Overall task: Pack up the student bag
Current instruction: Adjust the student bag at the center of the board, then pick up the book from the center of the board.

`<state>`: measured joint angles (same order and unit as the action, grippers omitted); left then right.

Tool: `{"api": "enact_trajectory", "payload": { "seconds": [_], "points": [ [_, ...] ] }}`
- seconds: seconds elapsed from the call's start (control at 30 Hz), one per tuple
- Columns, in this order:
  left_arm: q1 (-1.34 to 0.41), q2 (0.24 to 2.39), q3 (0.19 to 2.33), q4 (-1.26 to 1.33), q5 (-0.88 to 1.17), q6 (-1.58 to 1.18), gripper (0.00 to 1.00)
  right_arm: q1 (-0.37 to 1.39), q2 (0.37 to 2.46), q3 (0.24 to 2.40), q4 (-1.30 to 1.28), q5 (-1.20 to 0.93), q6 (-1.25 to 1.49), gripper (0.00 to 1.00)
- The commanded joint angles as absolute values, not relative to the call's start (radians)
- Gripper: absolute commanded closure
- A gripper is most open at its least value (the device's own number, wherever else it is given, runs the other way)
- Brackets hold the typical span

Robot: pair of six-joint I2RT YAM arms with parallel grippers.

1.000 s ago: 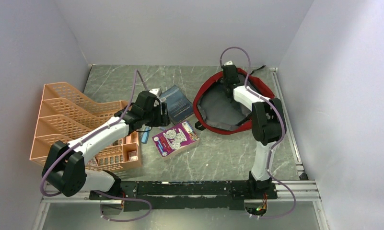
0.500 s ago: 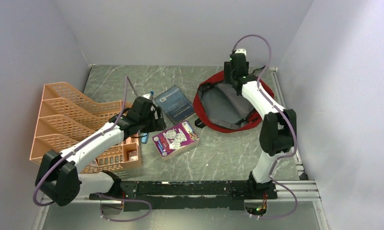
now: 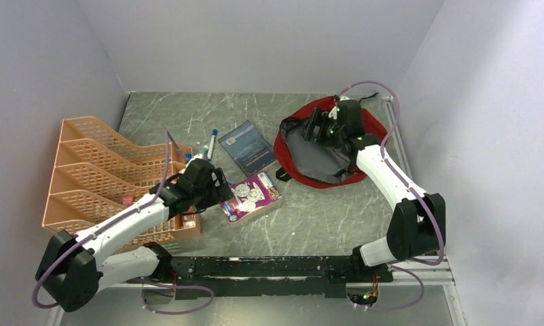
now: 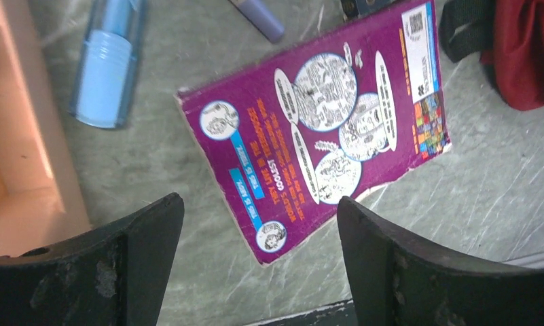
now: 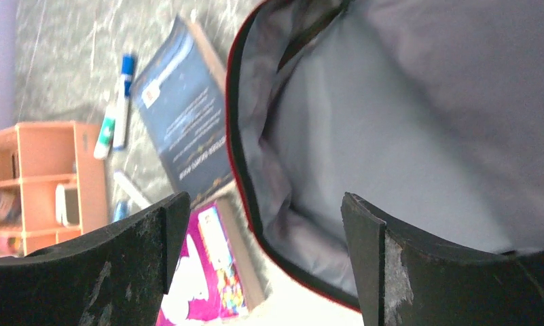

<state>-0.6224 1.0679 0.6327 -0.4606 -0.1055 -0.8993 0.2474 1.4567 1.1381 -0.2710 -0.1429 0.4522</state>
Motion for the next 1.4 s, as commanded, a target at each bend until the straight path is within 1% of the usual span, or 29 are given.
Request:
{"api": "enact_trajectory", "payload": {
  "seconds": [0.0,0.17,0.37,0.67,0.83,0.97,1.1,1.2,1.33,1.37],
  "points": [
    [-0.693,1.104,0.619,-0.423,-0.155,-0.978,0.12,0.314,1.419,1.096,-0.279,-0.272,0.444,0.14],
    [-0.745,1.159,0.605,-0.408,-0.185,-1.023,0.13,0.509,1.446,1.076,-0.339,-0.189,0.424,0.14],
    [-0.756,1.188,0.568,-0.359,-0.201,-1.045,0.14,0.592,1.522,0.988,-0.293,-0.210,0.462,0.12],
    [-0.767,1.270,0.563,-0.264,-0.173,-1.044,0.14,0.616,1.644,0.920,-0.205,-0.252,0.503,0.11],
    [-0.774,1.304,0.555,-0.239,-0.171,-1.051,0.20,0.616,1.695,0.909,-0.191,-0.297,0.512,0.13],
    [-0.774,1.331,0.551,-0.224,-0.167,-1.054,0.29,0.616,1.710,0.891,-0.177,-0.324,0.518,0.15],
    [-0.773,1.344,0.537,-0.227,-0.178,-1.060,0.41,0.614,1.715,0.873,-0.170,-0.317,0.525,0.16],
    [-0.775,1.344,0.522,-0.221,-0.178,-1.055,0.58,0.615,1.715,0.864,-0.168,-0.307,0.530,0.16],
    [-0.775,1.352,0.497,-0.224,-0.175,-1.065,0.93,0.614,1.713,0.857,-0.166,-0.286,0.541,0.17],
    [-0.774,1.355,0.491,-0.227,-0.176,-1.066,0.95,0.613,1.712,0.854,-0.164,-0.281,0.545,0.17]
  ]
}}
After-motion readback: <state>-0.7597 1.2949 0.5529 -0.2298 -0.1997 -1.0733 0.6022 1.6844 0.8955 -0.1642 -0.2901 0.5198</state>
